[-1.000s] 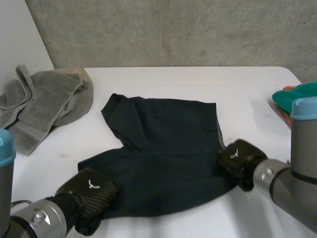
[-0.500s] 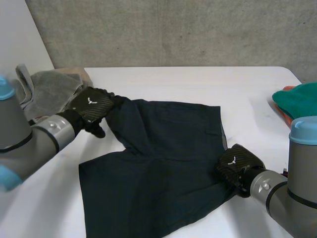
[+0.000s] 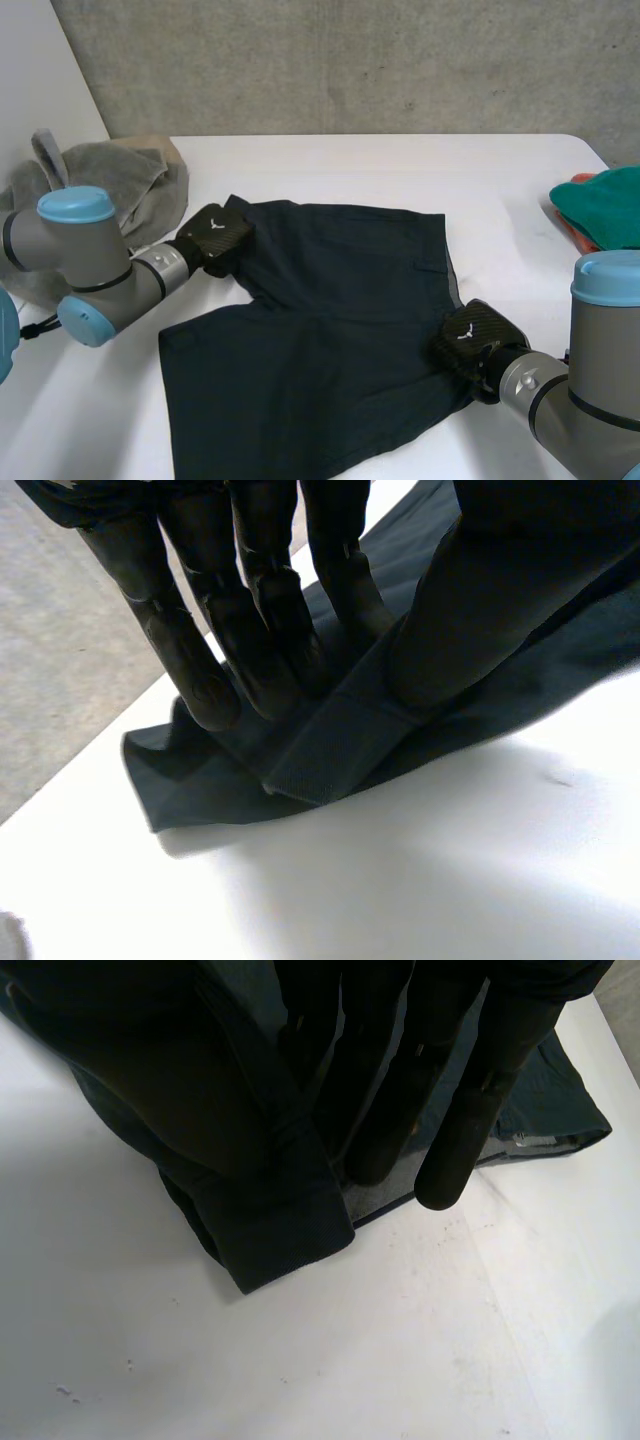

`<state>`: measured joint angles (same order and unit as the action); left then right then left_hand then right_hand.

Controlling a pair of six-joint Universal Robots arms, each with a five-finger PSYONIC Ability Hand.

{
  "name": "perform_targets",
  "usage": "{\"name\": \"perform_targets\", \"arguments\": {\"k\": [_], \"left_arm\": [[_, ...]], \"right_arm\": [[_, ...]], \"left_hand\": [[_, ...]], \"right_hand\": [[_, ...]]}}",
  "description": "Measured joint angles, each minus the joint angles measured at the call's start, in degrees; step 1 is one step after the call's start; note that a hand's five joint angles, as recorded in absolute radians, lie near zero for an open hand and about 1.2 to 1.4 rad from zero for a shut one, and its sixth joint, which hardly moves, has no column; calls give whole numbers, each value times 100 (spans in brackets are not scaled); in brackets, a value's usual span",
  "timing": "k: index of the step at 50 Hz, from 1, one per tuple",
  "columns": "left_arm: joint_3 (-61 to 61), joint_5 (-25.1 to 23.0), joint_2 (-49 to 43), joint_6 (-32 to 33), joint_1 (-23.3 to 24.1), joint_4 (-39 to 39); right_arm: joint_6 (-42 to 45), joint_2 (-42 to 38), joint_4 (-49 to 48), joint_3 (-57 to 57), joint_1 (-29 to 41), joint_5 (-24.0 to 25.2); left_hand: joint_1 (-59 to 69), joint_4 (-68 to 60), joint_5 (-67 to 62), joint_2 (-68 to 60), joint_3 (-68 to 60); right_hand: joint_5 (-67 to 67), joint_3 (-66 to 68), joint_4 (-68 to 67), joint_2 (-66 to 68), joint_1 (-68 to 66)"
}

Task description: Fold the laundry.

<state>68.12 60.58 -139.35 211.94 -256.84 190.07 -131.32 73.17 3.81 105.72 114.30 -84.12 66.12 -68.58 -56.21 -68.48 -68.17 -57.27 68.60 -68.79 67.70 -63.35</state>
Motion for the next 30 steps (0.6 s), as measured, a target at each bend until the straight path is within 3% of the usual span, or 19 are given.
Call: {"name": "perform_targets", "arguments": {"k": [7, 13, 22, 27, 28, 29, 30], "left_arm": [[709, 606, 913, 14, 138, 26], [1511, 811, 1727, 87, 149, -14], [2291, 1236, 2112, 795, 58, -202], [2443, 1491, 2085, 1282, 41, -289], [2446, 1513, 2094, 1314, 51, -311], [2446, 1524, 2104, 1326, 61, -328], [2444, 1536, 2153, 1306, 79, -368]], "right_arm": [[-1, 6, -3, 9, -11, 1], [-1, 6, -3, 15, 15, 1], [-57, 12, -22, 19, 26, 6], [-229, 21, -75, 14, 10, 14], [-272, 24, -84, 10, 5, 18], [-298, 25, -89, 7, 2, 21], [-352, 27, -97, -2, -4, 31]], "left_hand": [[0, 1, 0, -2, 0], [0, 1, 0, -3, -1], [-12, 60, 11, 45, 29], [-3298, 3095, 2856, 3078, 3002], [-4781, 4509, 4257, 4572, 4485], [-4781, 4509, 4257, 4572, 4485], [-5360, 5338, 5106, 5301, 5238]], "right_hand": [[0, 0, 0, 0, 0], [0, 0, 0, 0, 0], [0, 0, 0, 0, 0], [0, 0, 0, 0, 0], [0, 0, 0, 0, 0], [0, 0, 0, 0, 0], [0, 0, 0, 0, 0]]}}
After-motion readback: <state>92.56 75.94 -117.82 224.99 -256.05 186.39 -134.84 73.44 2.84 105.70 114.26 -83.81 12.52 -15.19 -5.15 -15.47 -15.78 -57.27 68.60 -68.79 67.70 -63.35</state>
